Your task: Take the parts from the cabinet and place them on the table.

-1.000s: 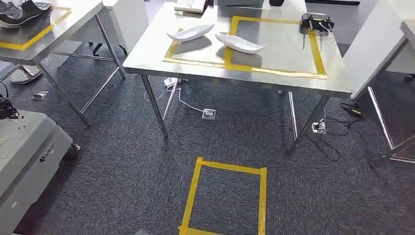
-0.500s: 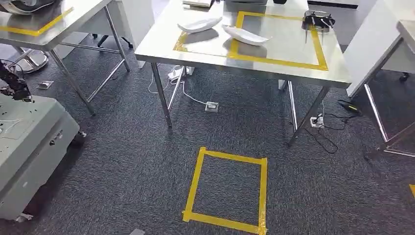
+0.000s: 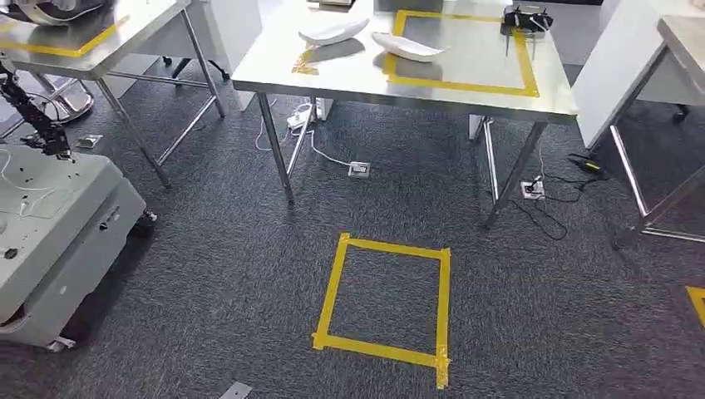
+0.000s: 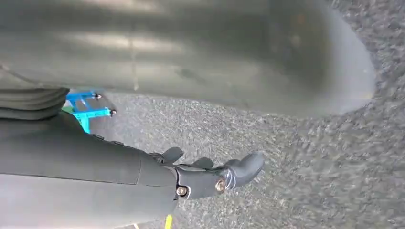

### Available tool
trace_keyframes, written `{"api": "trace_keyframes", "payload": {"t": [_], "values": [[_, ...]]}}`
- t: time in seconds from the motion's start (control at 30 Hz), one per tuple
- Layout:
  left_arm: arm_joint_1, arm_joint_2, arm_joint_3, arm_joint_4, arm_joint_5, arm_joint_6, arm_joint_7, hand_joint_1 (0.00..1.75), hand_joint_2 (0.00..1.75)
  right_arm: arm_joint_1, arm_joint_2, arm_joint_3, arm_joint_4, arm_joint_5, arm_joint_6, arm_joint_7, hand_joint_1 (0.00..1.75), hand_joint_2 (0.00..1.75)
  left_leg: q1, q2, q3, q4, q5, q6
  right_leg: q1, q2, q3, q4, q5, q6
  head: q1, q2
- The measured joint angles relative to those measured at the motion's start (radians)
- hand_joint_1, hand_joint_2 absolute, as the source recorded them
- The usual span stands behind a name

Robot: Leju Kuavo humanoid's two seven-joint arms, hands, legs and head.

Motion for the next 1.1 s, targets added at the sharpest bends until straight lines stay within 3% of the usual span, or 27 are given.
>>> {"api": "trace_keyframes", "payload": {"t": [0.03,0.07,0.1,0.13,0.17,0.2,0.23,0.3,0.43,0.47,0.5,0.57,0.6,0.63,0.67,0.7,0.73,0.77,0.8,0.83,0.9,0.93,0.97,1.0,1.03,1.1], "values": [[0.001,-0.001,0.0,0.0,0.0,0.0,0.0,0.0,0.0,0.002,0.0,0.0,0.0,0.0,-0.001,0.0,0.0,0.0,0.002,0.0,-0.013,0.071,-0.062,-0.006,0.0,0.0,-0.016,0.0,0.013,0.0,0.0,0.0],[0.001,-0.001,0.0,0.001,0.0,0.0,0.002,0.0,0.0,0.003,0.0,-0.001,0.0,0.0,-0.002,0.001,0.0,0.0,0.002,0.0,-0.025,0.147,-0.104,-0.01,0.001,-0.002,-0.033,0.002,0.027,0.001,0.0,0.0],[0.001,-0.001,0.0,0.001,0.0,0.0,0.006,0.0,0.0,0.003,0.0,-0.001,0.0,0.0,-0.002,0.001,0.0,0.0,0.002,0.0,-0.029,0.215,-0.112,-0.013,0.002,-0.004,-0.053,0.004,0.042,0.002,-0.001,0.0],[0.002,-0.001,0.0,0.001,0.0,0.0,0.01,0.0,0.0,0.003,0.0,-0.002,0.0,0.001,-0.002,0.001,0.0,0.0,0.002,0.0,-0.018,0.243,-0.081,-0.014,0.002,-0.005,-0.074,0.007,0.055,0.004,-0.001,0.0],[0.003,-0.001,0.001,0.001,0.0,0.0,0.012,0.0,0.0,0.003,0.0,-0.002,0.0,0.001,-0.002,0.001,0.0,0.0,0.002,0.0,0.012,0.23,-0.039,-0.014,0.001,-0.007,-0.095,0.012,0.067,0.007,-0.001,0.0],[0.004,-0.001,0.001,0.001,0.0,0.001,0.015,0.0,0.0,0.003,0.0,-0.003,0.0,0.001,-0.002,0.001,0.0,0.0,0.002,0.0,0.062,0.18,-0.003,-0.012,0.001,-0.007,-0.116,0.018,0.079,0.01,-0.001,0.0],[0.004,-0.001,0.001,0.001,0.0,0.001,0.015,0.0,0.0,0.003,0.0,-0.003,0.0,0.001,-0.002,0.0,0.0,0.0,0.002,0.0,0.127,0.103,0.003,-0.009,0.0,-0.007,-0.129,0.025,0.089,0.014,-0.001,0.0],[0.001,-0.001,0.002,-0.002,0.001,0.003,0.006,0.0,0.0,0.003,0.0,-0.003,0.0,0.002,-0.003,0.001,0.0,0.0,-0.004,-0.001,0.267,-0.097,-0.086,0.0,0.004,-0.007,-0.149,0.039,0.105,0.026,-0.002,0.0],[0.006,-0.004,0.006,0.0,-0.001,0.006,-0.007,0.0,0.0,0.007,0.0,-0.005,0.0,0.001,-0.009,-0.005,0.0,0.0,-0.007,0.004,0.23,-0.104,-0.062,0.042,-0.001,-0.007,-0.154,0.023,0.148,0.052,-0.001,0.0],[0.006,-0.004,0.008,0.0,-0.003,0.01,-0.008,0.0,0.0,0.008,0.0,-0.005,0.0,0.0,-0.012,-0.008,0.0,0.0,-0.004,0.006,0.216,-0.104,-0.052,0.051,-0.005,-0.002,-0.168,0.042,0.112,0.057,0.0,0.0],[0.007,-0.003,0.01,-0.001,-0.006,0.014,-0.006,0.0,0.0,0.009,0.002,-0.005,0.001,0.0,-0.013,-0.009,0.0,0.0,-0.004,0.006,0.202,-0.104,-0.04,0.059,-0.005,-0.001,-0.186,0.092,0.043,0.062,0.001,0.0],[0.007,-0.003,0.011,-0.001,-0.007,0.01,-0.005,0.0,0.0,0.006,0.002,-0.005,0.001,0.014,-0.013,0.0,0.0,0.0,-0.006,0.006,0.173,-0.102,-0.018,0.06,-0.007,0.0,-0.227,0.245,-0.07,0.069,0.002,0.0],[0.007,-0.003,0.011,-0.001,-0.009,0.008,-0.005,0.0,0.0,0.004,0.002,-0.005,0.001,0.026,-0.013,0.012,0.0,0.0,-0.007,0.001,0.158,-0.1,-0.007,0.058,-0.006,0.001,-0.241,0.317,-0.09,0.069,0.002,0.0],[0.007,-0.003,0.011,0.0,-0.012,0.003,-0.005,0.0,0.0,0.003,0.002,-0.003,0.001,0.037,-0.012,0.025,0.0,0.0,-0.007,-0.002,0.147,-0.098,0.003,0.056,-0.006,0.002,-0.241,0.356,-0.078,0.068,0.002,0.0],[0.007,-0.003,0.011,0.0,-0.013,0.003,-0.005,0.0,0.0,0.004,0.002,-0.002,0.001,0.043,-0.011,0.032,0.0,0.0,-0.007,-0.007,0.137,-0.096,0.012,0.054,-0.006,0.003,-0.217,0.347,-0.044,0.066,0.002,0.0],[0.006,-0.005,0.011,0.0,-0.015,0.003,-0.005,0.0,0.0,0.004,0.002,0.0,0.001,0.047,-0.009,0.04,0.0,0.0,-0.007,-0.014,0.125,-0.091,0.021,0.051,-0.006,0.007,-0.174,0.302,-0.009,0.063,0.002,0.0],[0.006,-0.005,0.011,0.0,-0.018,0.003,-0.005,0.0,0.0,0.004,0.002,0.0,0.001,0.047,-0.006,0.042,0.0,0.0,-0.006,-0.022,0.116,-0.088,0.027,0.048,-0.006,0.016,-0.11,0.221,0.014,0.059,0.002,0.0],[0.004,-0.005,0.011,-0.001,-0.019,0.003,-0.005,0.0,0.0,0.003,0.002,0.001,0.001,0.047,-0.004,0.042,0.0,0.0,-0.005,-0.031,0.108,-0.084,0.034,0.044,-0.007,0.042,-0.026,0.107,0.014,0.053,0.003,0.0],[0.001,-0.008,0.011,-0.001,-0.02,0.003,-0.003,0.0,0.0,0.0,0.0,0.001,0.001,0.047,-0.003,0.042,0.0,0.0,-0.004,-0.037,0.102,-0.083,0.041,0.038,-0.007,0.089,0.021,0.029,-0.038,0.041,0.002,0.0],[-0.004,-0.007,0.011,-0.001,-0.021,0.003,-0.002,0.0,0.0,0.002,0.001,0.001,0.001,0.046,-0.003,0.041,0.0,0.0,-0.005,-0.046,0.097,-0.082,0.047,0.03,-0.006,0.092,0.028,0.014,-0.036,0.044,0.001,0.0],[-0.004,-0.007,0.012,-0.001,-0.023,0.006,0.0,0.0,0.0,0.001,0.001,0.001,0.001,0.045,-0.005,0.045,0.0,0.0,-0.001,-0.064,0.093,-0.086,0.06,0.015,0.002,0.067,0.022,0.012,-0.038,0.037,0.004,0.0],[-0.002,-0.006,0.012,-0.001,-0.024,0.008,0.001,0.0,0.0,0.001,0.001,0.001,0.001,0.045,-0.005,0.046,0.0,0.0,-0.004,-0.076,0.091,-0.09,0.067,0.007,0.0,0.056,0.022,0.007,-0.031,0.029,0.004,0.0],[0.0,-0.005,0.012,-0.001,-0.026,0.009,0.004,0.0,0.0,0.001,0.003,0.001,0.001,0.045,-0.006,0.047,0.0,0.0,-0.001,-0.067,0.083,-0.08,0.064,0.004,-0.009,0.038,0.021,-0.001,-0.019,0.019,0.005,0.0],[0.002,-0.005,0.012,0.0,-0.029,0.01,0.004,0.0,0.0,0.001,0.003,0.001,0.001,0.045,-0.008,0.049,0.0,0.0,-0.003,-0.035,0.069,-0.052,0.033,0.001,-0.008,0.031,0.015,-0.002,-0.014,0.009,0.001,0.0],[0.001,-0.005,0.012,0.0,-0.032,0.01,0.006,0.0,0.0,0.002,0.003,0.001,0.001,0.045,-0.009,0.05,0.0,0.0,-0.001,-0.019,0.042,0.013,-0.018,-0.005,-0.006,0.019,0.008,-0.002,-0.01,0.005,-0.005,0.0],[-0.001,-0.005,0.012,0.0,-0.039,0.009,0.007,0.0,0.0,0.007,0.003,0.001,0.001,0.041,-0.009,0.053,0.0,0.0,0.001,-0.009,-0.021,0.178,-0.103,-0.016,-0.004,-0.008,-0.005,0.0,-0.003,0.003,-0.005,0.0]]}}
